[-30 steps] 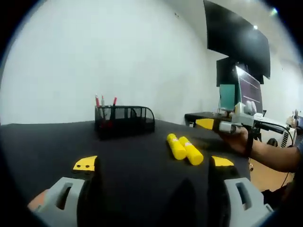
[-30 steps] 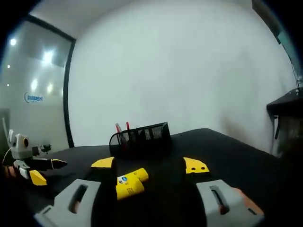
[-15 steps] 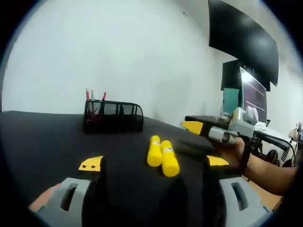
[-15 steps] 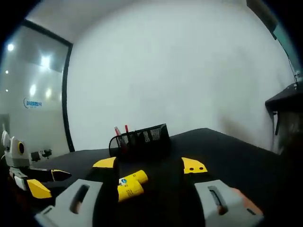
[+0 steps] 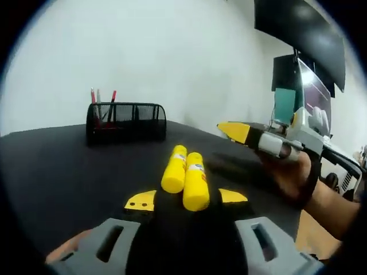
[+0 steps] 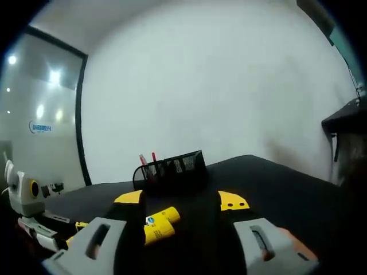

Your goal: Pick up pens and glue sticks and place them into the holder.

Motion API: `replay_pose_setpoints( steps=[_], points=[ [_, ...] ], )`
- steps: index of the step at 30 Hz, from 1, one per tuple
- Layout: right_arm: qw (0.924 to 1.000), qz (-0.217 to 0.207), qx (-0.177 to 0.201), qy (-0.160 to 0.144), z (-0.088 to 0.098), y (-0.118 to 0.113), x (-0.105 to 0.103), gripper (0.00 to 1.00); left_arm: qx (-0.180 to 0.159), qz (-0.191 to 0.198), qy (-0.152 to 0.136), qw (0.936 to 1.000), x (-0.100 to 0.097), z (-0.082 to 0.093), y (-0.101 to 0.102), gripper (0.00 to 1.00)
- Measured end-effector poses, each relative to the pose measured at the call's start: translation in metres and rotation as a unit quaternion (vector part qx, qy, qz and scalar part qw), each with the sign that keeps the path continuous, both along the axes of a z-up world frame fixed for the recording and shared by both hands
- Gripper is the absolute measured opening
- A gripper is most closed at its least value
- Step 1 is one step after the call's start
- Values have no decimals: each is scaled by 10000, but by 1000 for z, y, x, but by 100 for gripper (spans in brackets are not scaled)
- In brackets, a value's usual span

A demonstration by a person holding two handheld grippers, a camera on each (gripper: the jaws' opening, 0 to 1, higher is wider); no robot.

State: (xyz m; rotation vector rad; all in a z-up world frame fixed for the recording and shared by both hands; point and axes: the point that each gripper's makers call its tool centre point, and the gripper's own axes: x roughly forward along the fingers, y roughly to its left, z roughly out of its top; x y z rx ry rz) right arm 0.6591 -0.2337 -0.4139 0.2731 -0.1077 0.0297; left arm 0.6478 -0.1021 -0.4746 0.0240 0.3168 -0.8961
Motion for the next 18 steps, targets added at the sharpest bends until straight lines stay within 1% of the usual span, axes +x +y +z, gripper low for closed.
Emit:
replay_pose_setpoints(
  steps=[2,9,14,17,18],
  points=[
    [10000,7,1,-8,0,0,0,45,94,10,-91,9999,0,0,-2,35],
    [10000,28,17,-21,1,0,0,45,132,10,-5,9999,-3,-5,-12,31],
    [10000,37,23,-30,1,1,0,45,266,12,-44,9996,-1,-8,-17,27],
    [10000,40,29,-34,1,1,-1,45,369,29,-139,9992,0,-9,-17,26],
    [10000,43,34,-36,1,1,-1,45,377,43,-170,9991,0,-9,-17,24]
  ],
)
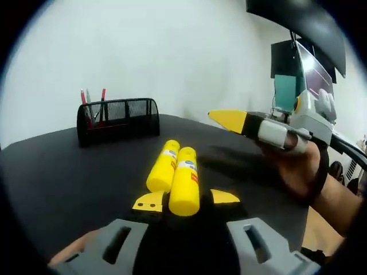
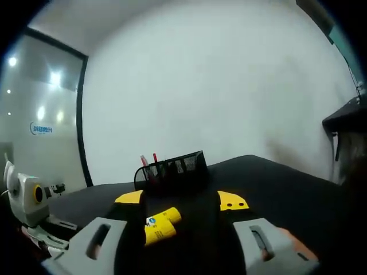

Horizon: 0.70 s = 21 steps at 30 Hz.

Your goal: Pick up pens and glue sticks and place them into the holder.

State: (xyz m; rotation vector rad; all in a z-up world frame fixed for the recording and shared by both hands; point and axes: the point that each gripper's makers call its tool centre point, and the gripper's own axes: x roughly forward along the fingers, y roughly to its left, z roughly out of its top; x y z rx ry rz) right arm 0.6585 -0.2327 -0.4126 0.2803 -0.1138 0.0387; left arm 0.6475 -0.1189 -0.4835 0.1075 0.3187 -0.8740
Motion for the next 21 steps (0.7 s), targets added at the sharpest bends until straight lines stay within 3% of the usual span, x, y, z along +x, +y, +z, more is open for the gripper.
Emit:
replay_pose_setpoints(
  steps=[2,9,21],
  points=[
    [10000,3,5,-2,0,0,0,44,20,77,-59,10000,2,1,2,19],
    [10000,19,6,-26,1,1,-1,44,-58,104,-177,9998,-1,9,8,18],
    [9998,120,-126,-42,2,7,-2,44,-644,233,-587,9959,4,64,34,16]
  ],
)
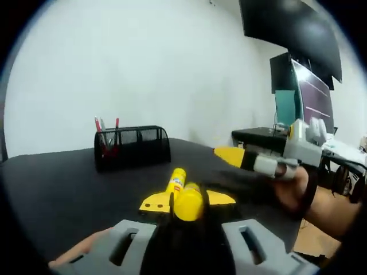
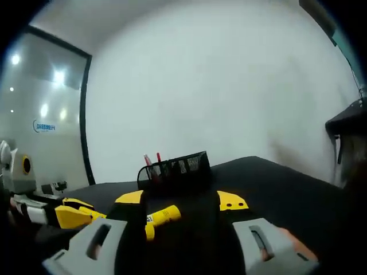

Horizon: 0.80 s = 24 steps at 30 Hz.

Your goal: Pick up pens and glue sticks and place them into the holder.

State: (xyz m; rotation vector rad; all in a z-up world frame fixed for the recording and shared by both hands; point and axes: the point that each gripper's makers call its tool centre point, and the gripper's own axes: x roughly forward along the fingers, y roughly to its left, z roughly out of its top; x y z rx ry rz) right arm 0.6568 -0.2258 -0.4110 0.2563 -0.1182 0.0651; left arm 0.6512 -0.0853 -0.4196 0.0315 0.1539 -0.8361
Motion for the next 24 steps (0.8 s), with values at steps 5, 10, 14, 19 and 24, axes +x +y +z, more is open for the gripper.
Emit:
replay_pose_setpoints(
  steps=[5,10,14,19,24],
  points=[
    [9995,84,-291,20,-1,9,0,44,-143,63,-124,9998,4,18,8,16],
    [9987,151,-487,41,-1,15,1,44,-225,101,-227,9994,7,30,15,16],
    [9975,333,-625,-6,0,24,-1,44,-296,143,-238,9992,12,37,20,16],
    [9915,787,-1021,-160,5,51,-6,41,-363,214,-300,9987,22,48,25,16],
    [9873,973,-1250,-124,3,65,-6,41,-375,246,-414,9981,30,61,24,16]
  ],
)
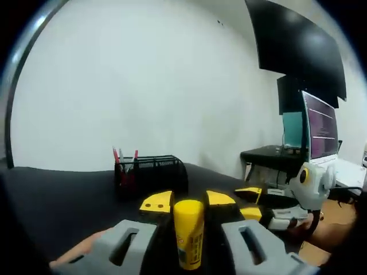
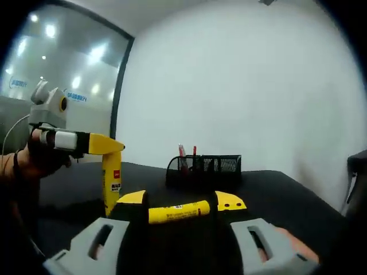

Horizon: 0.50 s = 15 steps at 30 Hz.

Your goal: Pick up pens and glue sticks and place them into the holder.

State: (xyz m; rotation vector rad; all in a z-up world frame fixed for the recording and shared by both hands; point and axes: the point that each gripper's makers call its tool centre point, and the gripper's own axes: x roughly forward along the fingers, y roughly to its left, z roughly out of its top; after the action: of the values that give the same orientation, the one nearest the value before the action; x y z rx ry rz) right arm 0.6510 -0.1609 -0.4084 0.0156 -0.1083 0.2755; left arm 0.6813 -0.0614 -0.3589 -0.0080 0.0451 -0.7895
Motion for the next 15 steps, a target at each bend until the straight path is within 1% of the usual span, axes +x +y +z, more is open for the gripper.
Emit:
replay_pose_setpoints(
  steps=[3,5,6,7,8,11,13,15],
  points=[
    [10000,-5,28,13,1,0,0,41,-4,-3,-54,10000,4,6,-1,16],
    [9999,-67,43,77,0,3,1,41,-5,-3,-90,10000,4,10,-1,16],
    [9998,-124,-33,126,-2,5,1,41,-8,-21,-92,10000,4,12,-2,16],
    [9997,-170,-122,106,-2,7,0,41,-16,-30,-107,9999,4,14,-3,16],
    [9997,-171,-112,117,-2,10,0,41,-16,-35,-121,9999,4,16,-4,16],
    [9999,-59,9,132,-2,21,-2,41,-28,-66,-176,9998,4,23,-4,16],
    [9999,-27,13,101,0,28,-3,41,-44,-64,-209,9998,4,27,-2,16],
    [9999,82,118,69,2,37,-3,41,-75,-54,-229,9997,5,31,0,16]
  ],
)
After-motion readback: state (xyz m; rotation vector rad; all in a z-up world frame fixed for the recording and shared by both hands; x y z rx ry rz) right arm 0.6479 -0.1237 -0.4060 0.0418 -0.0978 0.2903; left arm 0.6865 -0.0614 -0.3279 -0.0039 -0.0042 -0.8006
